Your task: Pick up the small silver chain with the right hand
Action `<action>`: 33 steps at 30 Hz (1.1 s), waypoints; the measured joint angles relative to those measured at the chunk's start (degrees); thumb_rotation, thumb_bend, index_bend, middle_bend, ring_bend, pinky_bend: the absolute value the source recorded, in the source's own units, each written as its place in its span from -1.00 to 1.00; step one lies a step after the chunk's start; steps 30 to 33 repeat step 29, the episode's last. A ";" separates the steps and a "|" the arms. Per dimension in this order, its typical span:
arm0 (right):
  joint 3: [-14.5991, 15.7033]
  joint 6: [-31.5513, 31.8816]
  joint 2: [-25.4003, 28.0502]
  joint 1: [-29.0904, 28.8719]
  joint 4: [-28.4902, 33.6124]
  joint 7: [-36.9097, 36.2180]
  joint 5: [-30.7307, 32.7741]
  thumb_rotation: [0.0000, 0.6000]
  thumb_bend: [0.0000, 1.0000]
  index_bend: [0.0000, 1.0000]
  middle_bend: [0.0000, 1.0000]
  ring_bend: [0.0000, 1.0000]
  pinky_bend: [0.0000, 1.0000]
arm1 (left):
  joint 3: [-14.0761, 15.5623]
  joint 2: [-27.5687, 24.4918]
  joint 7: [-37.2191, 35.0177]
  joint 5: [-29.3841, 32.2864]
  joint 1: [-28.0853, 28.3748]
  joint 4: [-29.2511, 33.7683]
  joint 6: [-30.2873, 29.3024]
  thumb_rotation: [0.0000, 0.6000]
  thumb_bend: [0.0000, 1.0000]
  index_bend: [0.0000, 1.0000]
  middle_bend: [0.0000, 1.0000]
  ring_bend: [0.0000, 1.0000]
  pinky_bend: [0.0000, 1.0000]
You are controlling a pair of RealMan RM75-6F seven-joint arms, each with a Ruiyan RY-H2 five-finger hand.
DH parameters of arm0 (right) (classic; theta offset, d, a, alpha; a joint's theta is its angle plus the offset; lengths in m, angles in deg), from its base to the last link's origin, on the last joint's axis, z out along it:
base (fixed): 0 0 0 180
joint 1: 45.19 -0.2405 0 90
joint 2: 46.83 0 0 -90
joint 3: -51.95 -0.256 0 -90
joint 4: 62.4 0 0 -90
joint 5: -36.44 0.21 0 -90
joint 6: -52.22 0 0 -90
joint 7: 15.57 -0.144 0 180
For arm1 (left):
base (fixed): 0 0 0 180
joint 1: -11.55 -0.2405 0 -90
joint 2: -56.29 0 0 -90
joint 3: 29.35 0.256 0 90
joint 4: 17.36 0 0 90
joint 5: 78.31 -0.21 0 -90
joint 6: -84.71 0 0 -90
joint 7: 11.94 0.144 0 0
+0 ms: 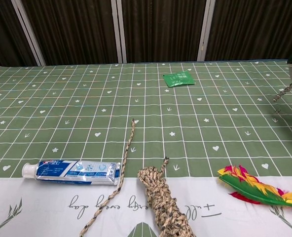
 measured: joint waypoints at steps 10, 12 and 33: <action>0.25 -0.85 -0.11 0.54 -1.18 1.33 1.75 1.00 -0.38 0.23 -0.59 -1.00 -1.00 | -0.02 -0.04 0.03 0.04 -0.04 0.11 -0.01 1.00 -0.83 -1.00 -1.00 -1.00 -1.00; 0.37 -0.96 -0.36 0.61 -1.41 1.31 1.81 1.00 -0.37 0.23 -0.59 -1.00 -1.00 | -0.02 -0.04 0.00 0.06 -0.04 0.13 0.01 1.00 -0.83 -1.00 -1.00 -1.00 -1.00; 0.14 -1.55 -1.79 0.50 -3.23 1.48 2.65 1.00 -0.38 0.24 -0.59 -1.00 -1.00 | -0.04 -0.13 -0.12 0.18 -0.05 0.36 0.16 1.00 -0.84 -1.00 -1.00 -1.00 -1.00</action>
